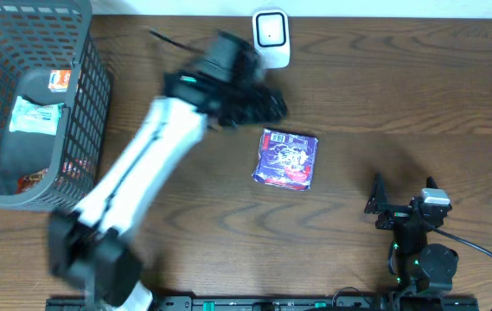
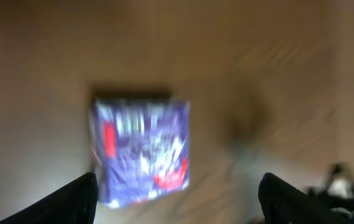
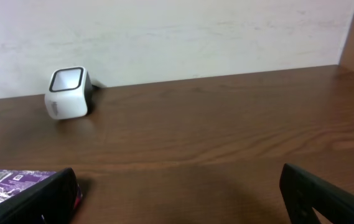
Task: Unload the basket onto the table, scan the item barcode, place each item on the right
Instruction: 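Reach the left gripper back into the basket and grasp the red candy bar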
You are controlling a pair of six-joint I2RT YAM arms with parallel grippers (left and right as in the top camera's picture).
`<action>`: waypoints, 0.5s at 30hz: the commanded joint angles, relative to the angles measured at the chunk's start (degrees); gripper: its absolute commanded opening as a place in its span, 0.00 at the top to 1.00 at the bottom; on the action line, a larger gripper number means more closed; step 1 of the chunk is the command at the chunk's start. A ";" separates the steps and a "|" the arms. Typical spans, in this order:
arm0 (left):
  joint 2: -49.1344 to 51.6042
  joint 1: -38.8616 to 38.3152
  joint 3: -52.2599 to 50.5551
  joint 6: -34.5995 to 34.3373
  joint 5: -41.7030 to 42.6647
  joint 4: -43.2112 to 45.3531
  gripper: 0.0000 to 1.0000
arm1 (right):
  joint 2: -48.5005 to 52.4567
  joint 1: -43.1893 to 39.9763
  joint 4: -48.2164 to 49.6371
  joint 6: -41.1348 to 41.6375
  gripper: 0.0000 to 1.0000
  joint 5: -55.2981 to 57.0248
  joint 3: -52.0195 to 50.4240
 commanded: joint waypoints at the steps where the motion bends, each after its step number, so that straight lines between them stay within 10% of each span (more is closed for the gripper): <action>1: -9.73 6.45 3.17 6.03 1.36 1.57 0.08 | -0.31 0.48 -0.22 -0.50 0.01 0.07 -0.09; 6: -20.17 20.26 3.17 12.07 -1.68 3.10 0.05 | -0.31 0.48 -0.22 -0.50 0.01 0.07 -0.09; 15: -25.35 47.69 3.04 9.57 -34.07 -2.27 0.02 | -0.31 0.48 -0.22 -0.50 0.01 0.07 -0.09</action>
